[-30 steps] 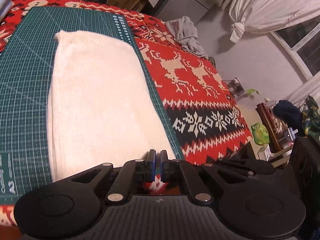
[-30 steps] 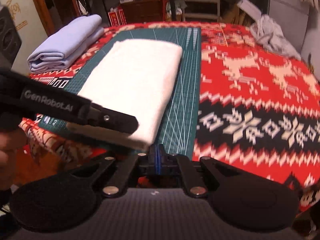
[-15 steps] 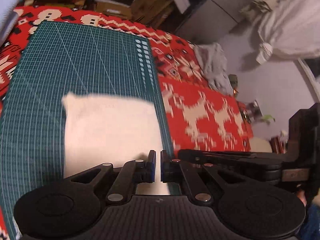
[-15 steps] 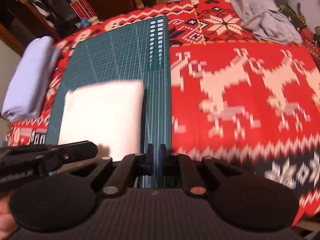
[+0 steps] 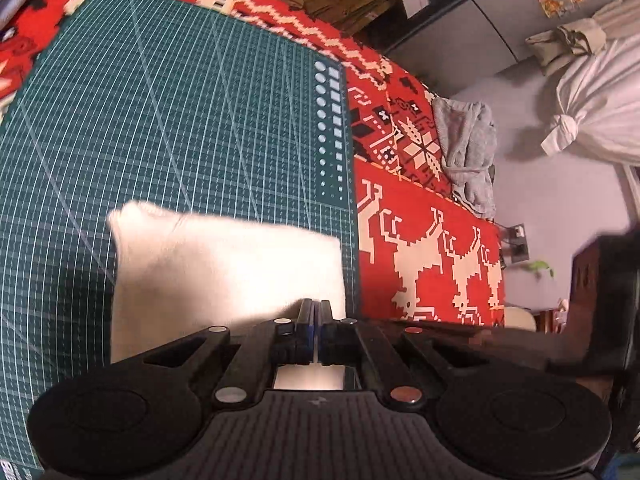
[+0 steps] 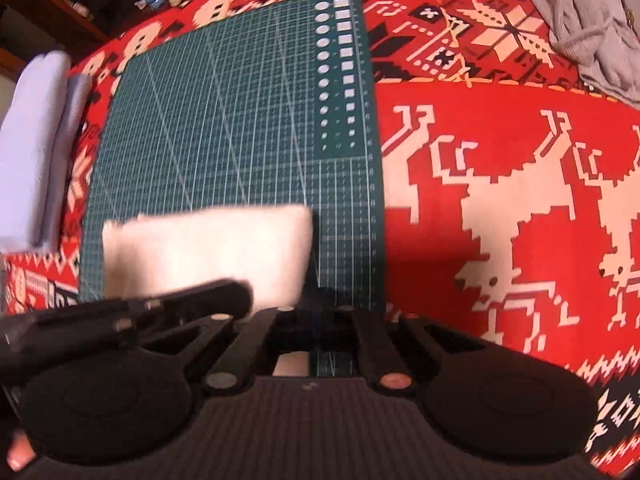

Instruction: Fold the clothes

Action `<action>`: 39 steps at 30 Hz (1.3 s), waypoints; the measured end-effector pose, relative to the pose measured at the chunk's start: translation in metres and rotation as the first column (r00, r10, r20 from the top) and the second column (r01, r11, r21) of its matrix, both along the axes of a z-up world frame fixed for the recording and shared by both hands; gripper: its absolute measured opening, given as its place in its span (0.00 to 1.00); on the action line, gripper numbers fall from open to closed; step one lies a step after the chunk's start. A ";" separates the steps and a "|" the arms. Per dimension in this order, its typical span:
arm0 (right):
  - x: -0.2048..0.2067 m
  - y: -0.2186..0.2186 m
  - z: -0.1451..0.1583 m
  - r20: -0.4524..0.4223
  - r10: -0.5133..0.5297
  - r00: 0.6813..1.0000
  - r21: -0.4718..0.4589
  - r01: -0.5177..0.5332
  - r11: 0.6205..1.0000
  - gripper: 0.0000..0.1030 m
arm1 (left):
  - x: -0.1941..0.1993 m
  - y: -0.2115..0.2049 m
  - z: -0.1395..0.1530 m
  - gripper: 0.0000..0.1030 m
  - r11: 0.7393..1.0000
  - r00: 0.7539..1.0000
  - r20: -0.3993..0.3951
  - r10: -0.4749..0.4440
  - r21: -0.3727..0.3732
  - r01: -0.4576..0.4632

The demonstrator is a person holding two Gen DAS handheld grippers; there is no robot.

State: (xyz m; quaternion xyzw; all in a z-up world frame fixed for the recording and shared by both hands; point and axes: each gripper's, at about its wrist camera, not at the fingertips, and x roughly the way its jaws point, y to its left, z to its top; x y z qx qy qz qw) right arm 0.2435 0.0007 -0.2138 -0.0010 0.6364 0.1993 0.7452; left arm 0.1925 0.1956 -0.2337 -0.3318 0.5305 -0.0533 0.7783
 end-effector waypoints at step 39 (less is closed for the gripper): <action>-0.193 -0.061 0.025 0.218 0.016 0.976 -0.092 0.004 0.996 0.79 | -0.178 0.007 0.050 0.85 0.885 0.986 0.153 -0.065 0.465 -0.013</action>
